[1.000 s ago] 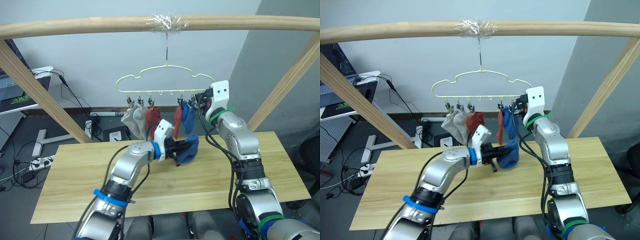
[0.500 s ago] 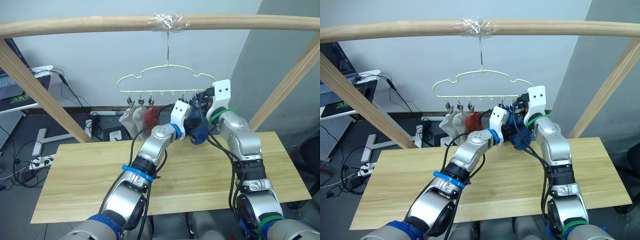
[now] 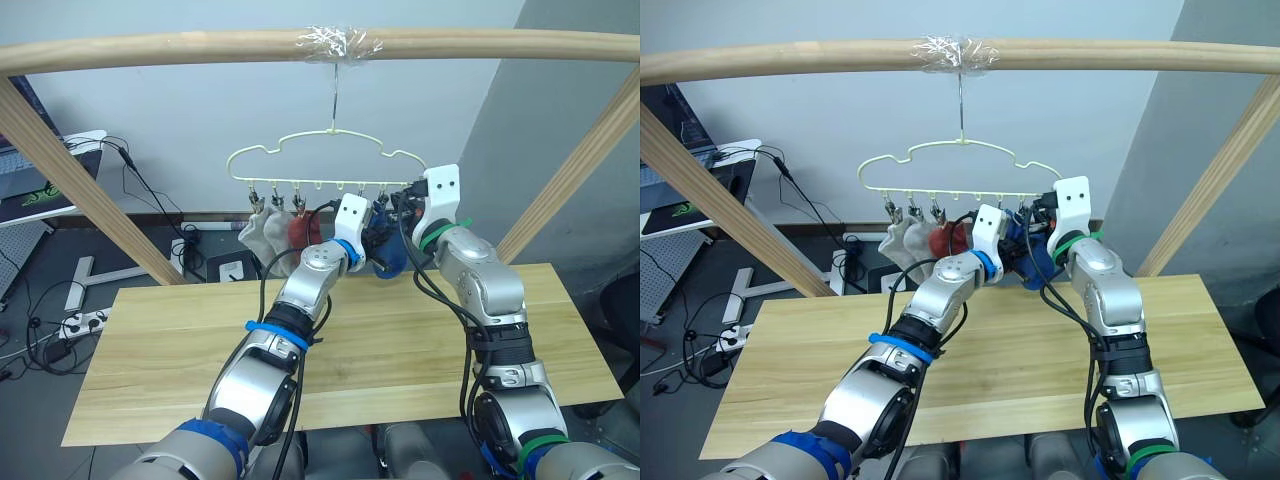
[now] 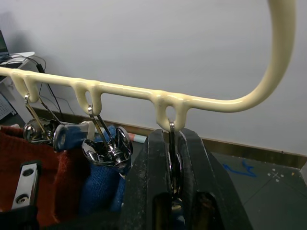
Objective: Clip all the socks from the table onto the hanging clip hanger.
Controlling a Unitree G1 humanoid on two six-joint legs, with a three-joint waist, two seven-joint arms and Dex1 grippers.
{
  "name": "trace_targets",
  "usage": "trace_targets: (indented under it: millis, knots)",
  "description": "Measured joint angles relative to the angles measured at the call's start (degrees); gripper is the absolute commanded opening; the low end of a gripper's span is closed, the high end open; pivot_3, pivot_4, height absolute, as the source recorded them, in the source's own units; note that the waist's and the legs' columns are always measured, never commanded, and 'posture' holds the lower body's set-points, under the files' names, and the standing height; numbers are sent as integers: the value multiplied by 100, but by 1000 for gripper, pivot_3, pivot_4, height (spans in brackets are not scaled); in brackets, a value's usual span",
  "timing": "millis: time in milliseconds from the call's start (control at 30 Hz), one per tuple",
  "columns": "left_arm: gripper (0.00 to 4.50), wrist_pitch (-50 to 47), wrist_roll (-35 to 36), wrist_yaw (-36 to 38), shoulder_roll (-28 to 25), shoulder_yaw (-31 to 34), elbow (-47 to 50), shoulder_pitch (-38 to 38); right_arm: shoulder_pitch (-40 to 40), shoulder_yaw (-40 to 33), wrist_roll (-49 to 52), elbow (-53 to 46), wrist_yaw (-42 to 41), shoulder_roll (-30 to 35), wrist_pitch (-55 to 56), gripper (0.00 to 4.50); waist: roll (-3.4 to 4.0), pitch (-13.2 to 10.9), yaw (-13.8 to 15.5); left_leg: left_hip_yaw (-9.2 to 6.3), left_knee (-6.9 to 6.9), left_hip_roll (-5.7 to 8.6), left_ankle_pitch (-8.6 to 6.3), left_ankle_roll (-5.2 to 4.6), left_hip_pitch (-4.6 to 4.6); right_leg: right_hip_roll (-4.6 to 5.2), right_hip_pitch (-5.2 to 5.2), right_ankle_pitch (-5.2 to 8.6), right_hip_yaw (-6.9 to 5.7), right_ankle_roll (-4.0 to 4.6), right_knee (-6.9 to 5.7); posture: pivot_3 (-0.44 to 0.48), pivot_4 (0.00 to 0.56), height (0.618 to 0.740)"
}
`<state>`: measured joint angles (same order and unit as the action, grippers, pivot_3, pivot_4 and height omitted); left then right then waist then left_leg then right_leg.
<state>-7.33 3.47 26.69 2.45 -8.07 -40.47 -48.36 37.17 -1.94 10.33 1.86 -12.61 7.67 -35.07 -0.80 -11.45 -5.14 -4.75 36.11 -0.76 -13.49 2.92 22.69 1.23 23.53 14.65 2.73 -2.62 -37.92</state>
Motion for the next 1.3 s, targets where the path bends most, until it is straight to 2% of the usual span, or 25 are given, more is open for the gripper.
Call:
trace_targets:
  millis: [33,67,133,367,400,467,600,800,933,1100,1300]
  knots:
    - [11,5,0,3,0,1,0,0,0,0,0,-12,-1,0,-20,0,0,0,0,0,0,0,0,0,0,0,0,0,0,0,0,-127,197,737]
    - [0,13,-1,13,0,1,0,0,0,-2,1,-41,4,0,-59,510,0,0,0,0,0,0,0,0,0,0,0,0,0,-1,0,-125,198,737]
    - [0,29,-10,29,4,-7,2,2,-1,-13,9,-65,16,-11,-105,918,0,0,0,0,0,0,0,0,0,0,0,0,0,0,0,-125,198,737]
    - [0,240,-103,156,3,-120,198,58,-43,-190,52,10,186,-115,-301,3384,0,-2,1,0,0,0,0,0,1,1,0,-2,0,4,0,-125,199,737]
    - [238,268,-108,178,4,-134,228,81,-44,-218,52,13,201,-115,-306,3687,0,-2,0,0,0,0,0,0,0,1,0,-2,0,3,0,-123,199,737]
    - [637,308,-114,261,-3,-167,304,176,-44,-274,53,13,236,-99,-324,3693,1,-2,-3,-1,-1,0,0,0,-1,0,0,-1,0,2,0,-123,199,737]
    - [1774,467,-251,535,-160,-411,620,475,-159,-294,66,-155,191,8,-453,3693,2,-3,-2,-1,-2,-1,0,0,1,-1,1,-3,0,6,-1,-115,198,737]
    - [3424,637,-538,788,-706,-698,1430,1134,-620,29,138,-1045,-397,685,-587,3693,4,-5,-4,-1,-2,-1,0,0,-1,0,1,2,0,-3,-1,-103,191,737]
    - [4463,472,-560,1140,-1293,-754,2398,1787,-882,176,273,-1689,-885,1216,-698,4472,5,-5,-4,-3,-2,-4,0,0,-6,-2,-1,10,0,-17,-5,-102,187,737]
    - [4463,-40,-220,1691,-2360,-470,3923,2739,-1124,271,432,-2180,-1511,1977,-759,4472,5,-5,6,-3,0,-5,0,0,-7,-1,-2,11,0,-17,-4,-80,170,737]
    - [4463,-957,501,1839,-3560,897,5363,3616,-1282,240,586,-2241,-2618,3082,-273,4472,4,-5,29,-1,4,-6,0,0,-7,0,-4,13,0,-20,3,-20,158,737]
